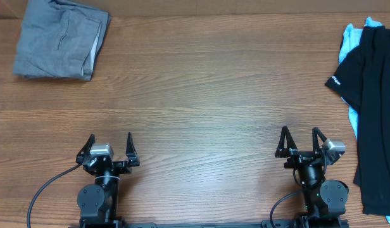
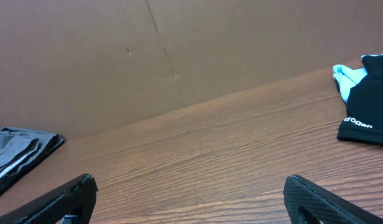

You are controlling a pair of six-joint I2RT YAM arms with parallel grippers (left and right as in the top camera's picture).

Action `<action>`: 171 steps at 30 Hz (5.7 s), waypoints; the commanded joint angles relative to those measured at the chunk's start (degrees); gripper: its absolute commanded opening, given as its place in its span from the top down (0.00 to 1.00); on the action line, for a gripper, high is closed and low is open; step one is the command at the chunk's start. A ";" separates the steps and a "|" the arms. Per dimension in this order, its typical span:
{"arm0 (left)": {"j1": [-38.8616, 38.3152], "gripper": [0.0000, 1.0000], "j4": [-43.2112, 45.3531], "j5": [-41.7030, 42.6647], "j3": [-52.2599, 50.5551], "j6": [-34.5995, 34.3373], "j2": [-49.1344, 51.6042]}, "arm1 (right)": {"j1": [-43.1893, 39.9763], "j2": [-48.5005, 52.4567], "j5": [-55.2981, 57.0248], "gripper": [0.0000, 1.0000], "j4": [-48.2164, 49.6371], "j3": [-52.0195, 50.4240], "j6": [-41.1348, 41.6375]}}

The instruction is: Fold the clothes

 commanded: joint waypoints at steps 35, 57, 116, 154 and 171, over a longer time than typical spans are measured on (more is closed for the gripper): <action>0.09 0.00 0.11 -0.52 -0.20 1.31 -0.52 | 0.33 -0.68 0.42 0.00 0.35 -0.59 -0.17; 0.09 0.00 0.11 -0.52 -0.20 1.31 -0.52 | 0.33 -0.66 -9.35 0.00 1.79 -0.59 6.32; 0.09 0.00 0.11 -0.52 -0.20 1.31 -0.52 | -13.64 113.59 27.96 0.00 -24.94 84.85 -12.87; 0.09 0.00 0.11 -0.52 -0.20 1.31 -0.52 | -17.46 124.50 24.94 0.96 -23.34 86.20 -7.52; 0.09 0.00 0.13 -0.52 -0.20 1.31 -0.52 | -17.29 110.36 28.04 0.96 -34.42 101.50 -6.01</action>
